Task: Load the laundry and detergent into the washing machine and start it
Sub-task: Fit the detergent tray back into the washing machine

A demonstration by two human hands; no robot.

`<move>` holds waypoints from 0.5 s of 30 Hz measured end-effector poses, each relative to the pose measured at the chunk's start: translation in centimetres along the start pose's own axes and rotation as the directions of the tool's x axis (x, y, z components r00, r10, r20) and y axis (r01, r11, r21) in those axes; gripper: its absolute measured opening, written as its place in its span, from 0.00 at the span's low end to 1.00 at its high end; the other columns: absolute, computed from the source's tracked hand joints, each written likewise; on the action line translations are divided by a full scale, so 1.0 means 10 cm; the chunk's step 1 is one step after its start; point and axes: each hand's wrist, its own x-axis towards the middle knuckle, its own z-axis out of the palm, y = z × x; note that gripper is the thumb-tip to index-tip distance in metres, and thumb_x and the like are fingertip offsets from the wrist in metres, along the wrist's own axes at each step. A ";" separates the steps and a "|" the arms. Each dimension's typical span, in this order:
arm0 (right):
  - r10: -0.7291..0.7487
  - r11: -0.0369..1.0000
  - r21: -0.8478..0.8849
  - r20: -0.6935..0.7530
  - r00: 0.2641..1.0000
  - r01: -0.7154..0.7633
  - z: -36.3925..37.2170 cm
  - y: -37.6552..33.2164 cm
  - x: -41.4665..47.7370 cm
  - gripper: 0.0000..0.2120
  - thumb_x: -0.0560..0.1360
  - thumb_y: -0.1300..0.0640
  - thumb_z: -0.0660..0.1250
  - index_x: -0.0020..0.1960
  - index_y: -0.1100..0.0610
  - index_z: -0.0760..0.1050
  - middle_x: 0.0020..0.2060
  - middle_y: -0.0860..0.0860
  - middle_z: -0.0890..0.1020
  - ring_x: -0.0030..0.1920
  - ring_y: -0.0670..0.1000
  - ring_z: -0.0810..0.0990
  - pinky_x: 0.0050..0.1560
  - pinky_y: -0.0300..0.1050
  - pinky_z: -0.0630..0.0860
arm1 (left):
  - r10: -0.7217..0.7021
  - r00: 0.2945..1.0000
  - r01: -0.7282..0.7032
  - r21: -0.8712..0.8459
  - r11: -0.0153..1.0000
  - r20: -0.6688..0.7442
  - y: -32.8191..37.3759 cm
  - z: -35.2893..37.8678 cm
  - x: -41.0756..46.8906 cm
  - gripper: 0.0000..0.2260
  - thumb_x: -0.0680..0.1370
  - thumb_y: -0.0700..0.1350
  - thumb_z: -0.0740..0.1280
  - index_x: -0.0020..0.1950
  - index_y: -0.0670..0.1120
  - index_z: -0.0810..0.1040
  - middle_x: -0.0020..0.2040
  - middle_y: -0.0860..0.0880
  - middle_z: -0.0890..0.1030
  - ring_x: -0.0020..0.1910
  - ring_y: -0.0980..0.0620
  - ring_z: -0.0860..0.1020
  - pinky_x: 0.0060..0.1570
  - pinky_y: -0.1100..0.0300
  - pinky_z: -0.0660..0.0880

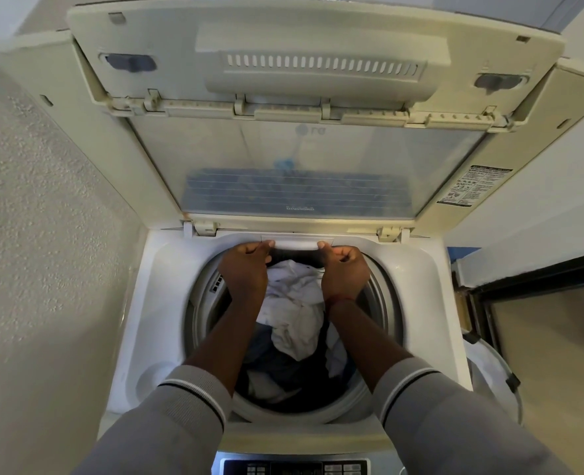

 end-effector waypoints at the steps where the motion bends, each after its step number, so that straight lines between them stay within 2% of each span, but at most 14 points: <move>1: 0.001 1.000 -0.001 0.011 1.000 -0.001 -0.01 0.00 0.00 0.14 0.69 0.55 0.77 0.37 0.64 0.77 0.31 0.52 0.80 0.31 0.45 0.74 0.33 0.25 0.68 | 0.004 1.000 -0.004 0.007 1.000 -0.001 0.01 -0.01 0.00 0.06 0.71 0.49 0.75 0.35 0.51 0.83 0.31 0.50 0.83 0.33 0.53 0.82 0.45 0.51 0.81; 3: 0.002 0.999 -0.037 0.059 0.998 0.001 -0.03 0.00 0.00 0.16 0.70 0.53 0.76 0.36 0.63 0.75 0.30 0.50 0.78 0.30 0.44 0.72 0.33 0.27 0.68 | 0.021 1.000 -0.021 0.035 0.999 0.018 0.02 -0.04 0.01 0.07 0.71 0.50 0.75 0.34 0.50 0.83 0.31 0.49 0.83 0.34 0.51 0.83 0.45 0.49 0.80; 6: 0.008 0.985 -0.173 0.168 0.986 0.022 -0.11 -0.04 0.05 0.20 0.73 0.47 0.73 0.30 0.57 0.71 0.26 0.46 0.73 0.27 0.43 0.68 0.32 0.33 0.67 | 0.042 0.993 -0.054 0.109 0.993 0.107 0.02 -0.10 0.04 0.09 0.72 0.51 0.73 0.33 0.49 0.82 0.32 0.48 0.83 0.34 0.49 0.83 0.44 0.47 0.80; 8: 0.049 0.971 -0.238 0.211 0.976 0.003 -0.17 -0.10 0.08 0.19 0.73 0.47 0.72 0.29 0.53 0.69 0.26 0.45 0.73 0.28 0.43 0.70 0.35 0.40 0.67 | 0.035 0.987 -0.066 0.198 0.978 0.156 0.08 -0.14 0.04 0.12 0.72 0.52 0.72 0.33 0.46 0.82 0.31 0.48 0.83 0.34 0.49 0.82 0.43 0.49 0.81; 9: 0.054 0.966 -0.257 0.227 0.972 0.007 -0.21 -0.13 0.08 0.19 0.73 0.48 0.72 0.29 0.53 0.70 0.27 0.45 0.74 0.29 0.44 0.71 0.38 0.40 0.67 | 0.027 0.982 -0.073 0.243 0.967 0.188 0.12 -0.16 0.01 0.13 0.73 0.53 0.72 0.33 0.45 0.82 0.31 0.47 0.83 0.33 0.48 0.82 0.43 0.51 0.80; 12: 0.030 0.916 -0.388 0.328 0.944 0.106 -0.35 -0.15 0.01 0.18 0.76 0.47 0.67 0.36 0.60 0.80 0.35 0.54 0.82 0.38 0.52 0.78 0.44 0.43 0.70 | 0.020 0.959 -0.131 0.380 0.915 0.283 0.16 -0.24 -0.15 0.16 0.75 0.49 0.69 0.33 0.39 0.81 0.31 0.43 0.82 0.29 0.50 0.79 0.37 0.58 0.75; 15: 0.027 0.848 -0.497 0.385 0.923 0.183 -0.51 -0.09 -0.13 0.21 0.79 0.47 0.63 0.39 0.62 0.82 0.41 0.60 0.84 0.46 0.58 0.82 0.48 0.46 0.74 | 0.098 0.939 -0.263 0.506 0.822 0.329 0.10 -0.36 -0.30 0.16 0.73 0.49 0.69 0.30 0.40 0.80 0.28 0.46 0.80 0.28 0.53 0.77 0.35 0.59 0.72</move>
